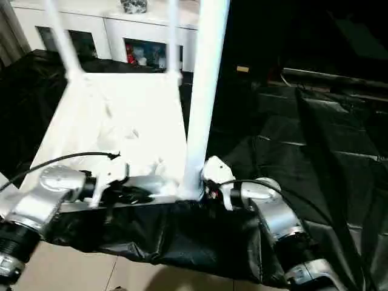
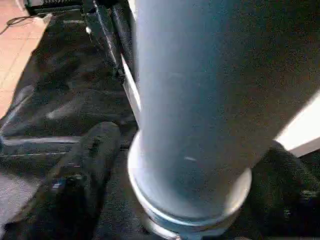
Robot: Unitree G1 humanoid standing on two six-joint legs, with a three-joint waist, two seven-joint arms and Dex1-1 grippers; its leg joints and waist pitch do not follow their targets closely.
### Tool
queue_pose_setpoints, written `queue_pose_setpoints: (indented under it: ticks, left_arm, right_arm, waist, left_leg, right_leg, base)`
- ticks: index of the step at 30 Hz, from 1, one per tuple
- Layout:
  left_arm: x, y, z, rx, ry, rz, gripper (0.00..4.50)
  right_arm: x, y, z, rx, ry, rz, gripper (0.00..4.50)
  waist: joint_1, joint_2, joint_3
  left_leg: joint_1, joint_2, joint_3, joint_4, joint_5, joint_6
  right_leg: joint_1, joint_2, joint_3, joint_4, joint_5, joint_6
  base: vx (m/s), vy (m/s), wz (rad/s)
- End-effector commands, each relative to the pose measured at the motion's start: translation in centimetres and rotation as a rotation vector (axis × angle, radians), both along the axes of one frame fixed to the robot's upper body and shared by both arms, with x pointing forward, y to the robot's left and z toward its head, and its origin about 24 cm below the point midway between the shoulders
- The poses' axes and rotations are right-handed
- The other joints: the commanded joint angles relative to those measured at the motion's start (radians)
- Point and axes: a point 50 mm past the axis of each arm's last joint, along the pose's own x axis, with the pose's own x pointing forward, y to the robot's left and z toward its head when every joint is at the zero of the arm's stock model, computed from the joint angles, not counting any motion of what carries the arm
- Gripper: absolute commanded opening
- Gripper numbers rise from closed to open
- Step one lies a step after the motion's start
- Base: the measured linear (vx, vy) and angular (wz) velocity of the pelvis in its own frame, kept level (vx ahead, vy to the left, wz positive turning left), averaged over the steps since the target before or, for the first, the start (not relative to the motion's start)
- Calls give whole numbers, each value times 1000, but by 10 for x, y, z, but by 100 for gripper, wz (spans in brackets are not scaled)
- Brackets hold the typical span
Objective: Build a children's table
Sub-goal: Rotate leg to tighten
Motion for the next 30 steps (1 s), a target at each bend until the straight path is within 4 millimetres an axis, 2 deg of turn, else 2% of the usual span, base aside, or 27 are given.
queue_pose_setpoints:
  ticks: [1,5,6,12,15,18,21,22,25,26,28,30]
  left_arm:
    - [2,-2,0,0,14,-20,0]
    - [3,1,1,4,19,-31,0]
    - [3,2,1,7,22,-36,0]
    - [3,4,0,9,29,-43,0]
    - [2,3,-1,-2,34,-39,0]
    - [3,2,-1,-15,30,-29,0]
    - [7,-12,-5,-24,-19,51,0]
    - [8,-15,-6,-21,-30,71,0]
    - [11,-34,-10,-42,-61,145,0]
    - [11,-42,-12,-44,-62,169,0]
    - [11,-46,-13,-43,-61,182,0]
    - [14,-60,-16,-47,-102,249,0]
  right_arm:
    - [-6,9,1,1,27,99,324]
    - [-5,10,3,14,30,114,312]
    - [-5,11,3,15,32,121,295]
    - [-6,12,1,17,43,122,271]
    - [-8,15,-3,28,42,105,270]
    - [-8,16,-4,36,29,84,270]
    - [2,24,-10,64,-19,-111,270]
    - [4,25,-11,68,-31,-156,270]
    - [12,35,-18,106,-11,-361,270]
    - [13,41,-21,120,2,-422,270]
    - [14,44,-22,128,10,-455,269]
    - [15,58,-27,131,26,-578,269]
  waist:
    - [1,-3,-43]
    - [5,-3,-45]
    - [8,-3,-45]
    - [10,-4,-44]
    - [9,1,-45]
    - [9,-1,-44]
    - [6,-1,-41]
    - [2,-2,-37]
    - [-11,-4,-35]
    - [-16,-6,-34]
    - [-16,-6,-32]
    - [-14,-4,-33]
  left_leg:
    - [1,35,-4,-66,-198,37]
    - [1,35,-4,-64,-175,35]
    - [0,35,-4,-63,-165,38]
    - [0,35,-4,-64,-172,32]
    - [0,35,-4,-64,-174,29]
    - [1,36,-4,-65,-180,25]
    - [2,35,-6,-68,-206,13]
    - [2,34,-8,-73,-230,1]
    - [2,35,-13,-78,-265,-21]
    - [3,34,-14,-78,-274,-23]
    - [5,32,-13,-77,-282,-16]
    - [7,32,-12,-77,-272,-12]
  right_leg:
    - [39,-82,53,-74,-196,-183]
    - [40,-82,53,-69,-158,-189]
    - [41,-82,53,-65,-130,-196]
    - [42,-83,52,-66,-143,-196]
    - [41,-82,53,-66,-138,-197]
    - [42,-83,53,-67,-144,-197]
    - [38,-86,54,-73,-199,-188]
    - [37,-87,53,-79,-254,-178]
    - [34,-90,54,-89,-361,-144]
    - [33,-89,55,-91,-380,-136]
    - [31,-89,55,-97,-410,-122]
    - [28,-89,57,-98,-408,-115]
  base:
    - [0,0,0]
    - [0,0,0]
    - [0,0,0]
    - [0,0,0]
    - [0,0,0]
    - [0,0,0]
    - [0,0,0]
    - [0,0,0]
    - [0,0,0]
    - [0,0,0]
    - [0,0,0]
    - [0,0,0]
